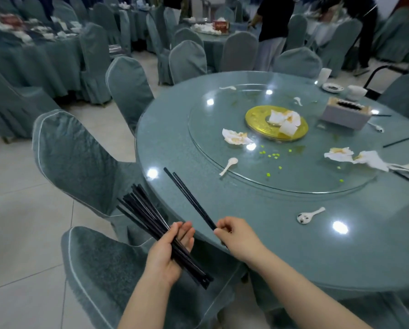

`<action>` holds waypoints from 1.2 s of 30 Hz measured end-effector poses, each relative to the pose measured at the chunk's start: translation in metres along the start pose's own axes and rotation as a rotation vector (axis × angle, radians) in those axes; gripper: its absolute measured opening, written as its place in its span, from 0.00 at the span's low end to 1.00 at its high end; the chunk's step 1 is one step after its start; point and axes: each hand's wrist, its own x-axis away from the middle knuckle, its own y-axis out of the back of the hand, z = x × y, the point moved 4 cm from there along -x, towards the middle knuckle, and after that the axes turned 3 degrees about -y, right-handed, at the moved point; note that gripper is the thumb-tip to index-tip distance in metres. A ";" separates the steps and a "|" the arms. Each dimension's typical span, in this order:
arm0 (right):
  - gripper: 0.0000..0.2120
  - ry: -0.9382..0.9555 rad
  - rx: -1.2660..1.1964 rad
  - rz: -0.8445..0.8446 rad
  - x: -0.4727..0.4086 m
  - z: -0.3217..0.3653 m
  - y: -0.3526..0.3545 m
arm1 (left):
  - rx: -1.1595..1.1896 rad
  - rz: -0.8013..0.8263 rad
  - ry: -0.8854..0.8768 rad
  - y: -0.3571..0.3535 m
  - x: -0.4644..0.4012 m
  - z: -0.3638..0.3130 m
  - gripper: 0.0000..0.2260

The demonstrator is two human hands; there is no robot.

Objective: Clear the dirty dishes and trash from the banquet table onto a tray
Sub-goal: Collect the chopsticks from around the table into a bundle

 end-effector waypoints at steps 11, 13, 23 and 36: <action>0.08 -0.003 0.021 -0.063 0.000 0.043 0.030 | -0.076 0.120 -0.037 -0.085 -0.017 -0.014 0.06; 0.08 -0.006 -0.017 -0.108 -0.004 0.048 0.056 | -0.082 0.142 -0.049 -0.111 -0.016 -0.014 0.06; 0.05 0.072 -0.145 -0.247 -0.013 0.026 0.211 | -0.163 0.290 -0.144 -0.276 -0.021 0.017 0.04; 0.06 -0.045 -0.388 -0.484 -0.090 -0.191 0.494 | -0.271 0.340 -0.075 -0.513 -0.094 0.186 0.04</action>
